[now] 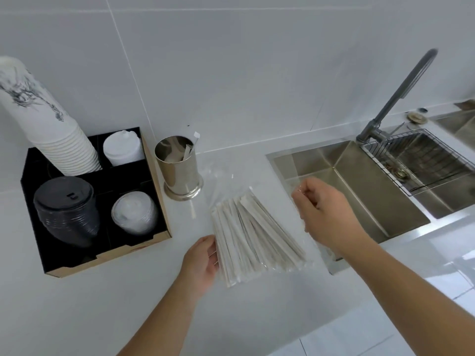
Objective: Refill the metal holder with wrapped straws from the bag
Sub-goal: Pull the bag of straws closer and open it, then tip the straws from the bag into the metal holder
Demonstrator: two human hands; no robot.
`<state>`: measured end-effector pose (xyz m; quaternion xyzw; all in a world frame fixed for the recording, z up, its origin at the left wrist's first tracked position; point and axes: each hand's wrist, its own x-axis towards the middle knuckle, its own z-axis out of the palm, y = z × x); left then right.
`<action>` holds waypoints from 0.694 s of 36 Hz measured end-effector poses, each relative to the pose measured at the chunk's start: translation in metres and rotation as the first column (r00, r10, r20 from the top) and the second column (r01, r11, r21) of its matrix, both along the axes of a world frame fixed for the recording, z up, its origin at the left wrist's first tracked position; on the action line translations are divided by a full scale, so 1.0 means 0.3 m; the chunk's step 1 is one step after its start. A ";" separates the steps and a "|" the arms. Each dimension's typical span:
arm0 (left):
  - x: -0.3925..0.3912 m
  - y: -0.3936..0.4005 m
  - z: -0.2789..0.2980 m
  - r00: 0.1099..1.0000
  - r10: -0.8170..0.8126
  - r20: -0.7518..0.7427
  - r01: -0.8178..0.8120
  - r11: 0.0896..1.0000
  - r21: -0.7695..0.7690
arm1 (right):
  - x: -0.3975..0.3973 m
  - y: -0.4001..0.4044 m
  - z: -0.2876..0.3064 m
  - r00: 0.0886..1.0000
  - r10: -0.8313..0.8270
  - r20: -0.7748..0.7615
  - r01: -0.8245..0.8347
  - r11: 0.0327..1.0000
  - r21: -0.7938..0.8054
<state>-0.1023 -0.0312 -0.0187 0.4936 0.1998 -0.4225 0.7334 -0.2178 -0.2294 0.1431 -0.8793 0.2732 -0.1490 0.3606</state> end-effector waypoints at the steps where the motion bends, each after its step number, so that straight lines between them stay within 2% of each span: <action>1: -0.002 -0.014 0.011 1.000 0.006 -0.012 -0.007 0.999 -0.032 | 0.013 -0.001 0.023 1.000 0.017 0.018 -0.016 0.999 -0.044; 9: 0.002 -0.141 0.140 0.988 -0.029 -0.153 -0.027 0.937 -0.347 | 0.108 -0.014 0.240 0.983 0.128 0.133 -0.110 0.985 -0.134; 14: 0.016 -0.207 0.202 0.990 -0.086 -0.113 0.021 0.876 -0.482 | 0.160 -0.023 0.377 0.977 0.180 0.115 -0.162 0.976 -0.148; 20: 0.034 -0.248 0.219 0.992 -0.120 -0.025 0.086 0.829 -0.552 | 0.199 -0.033 0.475 0.974 0.210 0.082 -0.198 0.971 -0.135; 25: 0.032 -0.284 0.228 0.989 -0.145 -0.021 0.108 0.822 -0.560 | 0.245 -0.017 0.495 0.971 0.226 0.079 -0.215 0.968 -0.133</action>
